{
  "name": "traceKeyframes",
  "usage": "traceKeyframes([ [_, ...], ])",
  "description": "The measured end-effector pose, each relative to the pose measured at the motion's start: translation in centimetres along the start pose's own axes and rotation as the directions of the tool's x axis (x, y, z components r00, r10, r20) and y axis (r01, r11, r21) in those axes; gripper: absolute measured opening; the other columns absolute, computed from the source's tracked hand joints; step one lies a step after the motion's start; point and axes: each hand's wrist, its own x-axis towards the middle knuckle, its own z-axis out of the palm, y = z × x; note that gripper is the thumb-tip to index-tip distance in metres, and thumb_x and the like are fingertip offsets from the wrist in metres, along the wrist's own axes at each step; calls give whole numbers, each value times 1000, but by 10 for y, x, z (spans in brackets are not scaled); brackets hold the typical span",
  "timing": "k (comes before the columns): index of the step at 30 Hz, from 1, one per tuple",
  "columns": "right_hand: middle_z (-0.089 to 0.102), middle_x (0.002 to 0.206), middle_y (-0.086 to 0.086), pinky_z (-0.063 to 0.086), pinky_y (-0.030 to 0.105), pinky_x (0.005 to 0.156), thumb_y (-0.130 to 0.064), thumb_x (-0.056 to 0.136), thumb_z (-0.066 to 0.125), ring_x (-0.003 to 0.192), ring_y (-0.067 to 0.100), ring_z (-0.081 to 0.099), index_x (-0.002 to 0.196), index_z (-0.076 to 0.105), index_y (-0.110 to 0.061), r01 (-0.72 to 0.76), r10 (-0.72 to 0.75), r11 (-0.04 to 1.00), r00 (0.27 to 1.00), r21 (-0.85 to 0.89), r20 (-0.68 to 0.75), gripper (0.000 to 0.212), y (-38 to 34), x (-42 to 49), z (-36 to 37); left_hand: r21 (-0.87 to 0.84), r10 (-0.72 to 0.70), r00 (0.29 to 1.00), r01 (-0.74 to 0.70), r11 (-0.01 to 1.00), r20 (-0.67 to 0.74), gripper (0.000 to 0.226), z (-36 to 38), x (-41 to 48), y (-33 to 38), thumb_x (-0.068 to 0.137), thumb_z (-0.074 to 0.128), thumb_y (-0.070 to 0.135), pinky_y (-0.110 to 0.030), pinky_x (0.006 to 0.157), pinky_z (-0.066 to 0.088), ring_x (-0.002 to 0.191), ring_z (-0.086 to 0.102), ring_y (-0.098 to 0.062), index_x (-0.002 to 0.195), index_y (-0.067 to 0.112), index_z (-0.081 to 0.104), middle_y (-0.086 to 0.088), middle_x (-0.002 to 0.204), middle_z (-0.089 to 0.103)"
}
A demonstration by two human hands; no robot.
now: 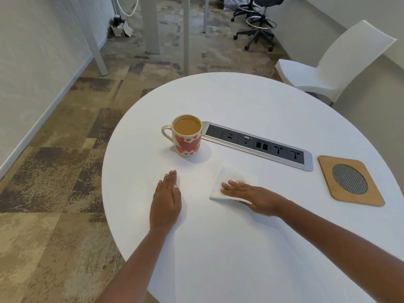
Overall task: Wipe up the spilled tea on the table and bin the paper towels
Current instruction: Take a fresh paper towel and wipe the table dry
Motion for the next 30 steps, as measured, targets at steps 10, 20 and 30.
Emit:
traceKeyframes([
  [10,0,159,7,-10,22,116,17,81,34,148,21,-4,149,12,-11,-451,626,764,691,462,-360,77,-72,-19,70,187,46,997,-58,981,66,57,2,-9,3,87,18,23,-32,117,13,141,28,-24,138,4,36,-12,149,34],
  [20,-8,158,19,-7,40,119,5,90,29,147,33,-10,149,-1,-6,-554,759,613,611,564,-226,68,-141,63,51,312,46,996,-69,948,78,47,7,-12,6,95,24,15,-35,118,12,143,23,-25,141,2,30,-15,152,27],
  [30,51,137,18,45,34,91,-20,102,33,111,20,51,136,43,-4,100,737,31,670,994,-90,39,-137,72,13,2,-43,999,43,999,-23,44,4,-13,2,96,25,15,-25,115,13,140,29,-19,136,4,41,-9,148,38],
])
